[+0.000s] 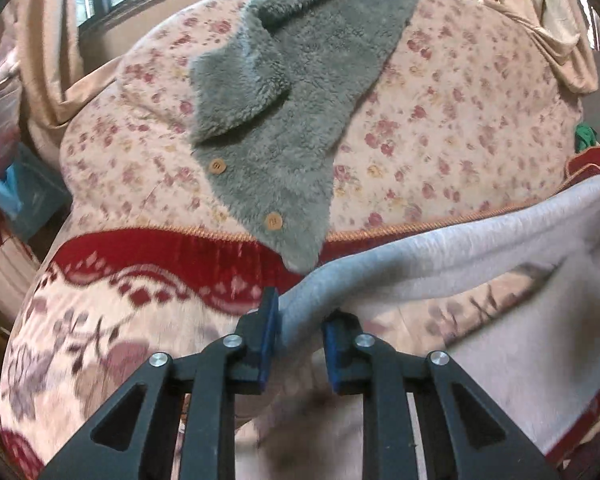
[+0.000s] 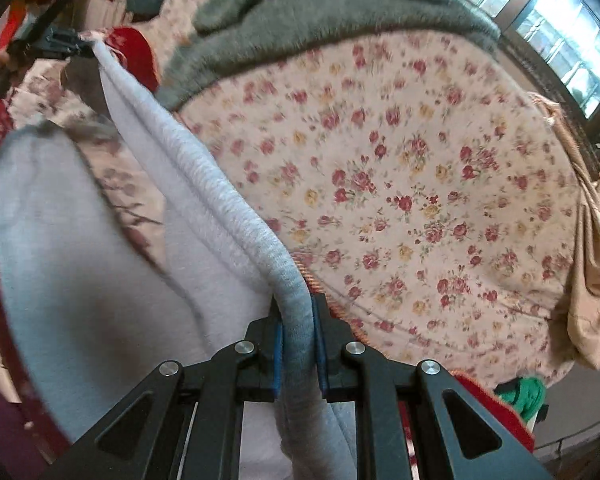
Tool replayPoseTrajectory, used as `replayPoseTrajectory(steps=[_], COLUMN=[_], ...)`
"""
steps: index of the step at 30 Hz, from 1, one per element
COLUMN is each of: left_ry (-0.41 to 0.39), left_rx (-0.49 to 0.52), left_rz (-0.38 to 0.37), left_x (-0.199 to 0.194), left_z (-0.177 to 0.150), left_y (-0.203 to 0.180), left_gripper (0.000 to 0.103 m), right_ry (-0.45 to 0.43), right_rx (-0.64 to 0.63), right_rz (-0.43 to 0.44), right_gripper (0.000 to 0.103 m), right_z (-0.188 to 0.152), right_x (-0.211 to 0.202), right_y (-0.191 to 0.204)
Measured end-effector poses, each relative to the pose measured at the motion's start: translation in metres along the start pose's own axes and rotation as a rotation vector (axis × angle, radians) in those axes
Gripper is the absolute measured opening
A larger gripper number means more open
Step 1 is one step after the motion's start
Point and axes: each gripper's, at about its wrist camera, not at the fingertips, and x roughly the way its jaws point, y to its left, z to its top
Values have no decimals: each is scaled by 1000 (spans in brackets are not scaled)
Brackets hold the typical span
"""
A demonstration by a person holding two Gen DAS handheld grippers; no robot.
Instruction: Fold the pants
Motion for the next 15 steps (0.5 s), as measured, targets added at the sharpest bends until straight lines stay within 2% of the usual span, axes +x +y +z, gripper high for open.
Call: replayPoseTrajectory(steps=[4, 7, 10, 13, 15], left_ry=[28, 53, 94, 147, 152], left_rx=[-28, -79, -111, -183, -243], left_rz=[-8, -47, -63, -72, -75], left_x=[-31, -45, -47, -36, -33], left_z=[-51, -94, -133, -167, -182], left_y=[-9, -14, -22, -26, -24], left_gripper=[20, 20, 20, 20, 20], right_ry=[17, 48, 120, 163, 190], right_rx=[-20, 1, 9, 51, 32], right_rz=[61, 144, 227, 286, 295], right_gripper=[12, 13, 13, 13, 13], right_z=[-32, -64, -99, -122, -131], right_x=[-24, -29, -14, 4, 11], right_y=[44, 78, 113, 132, 145])
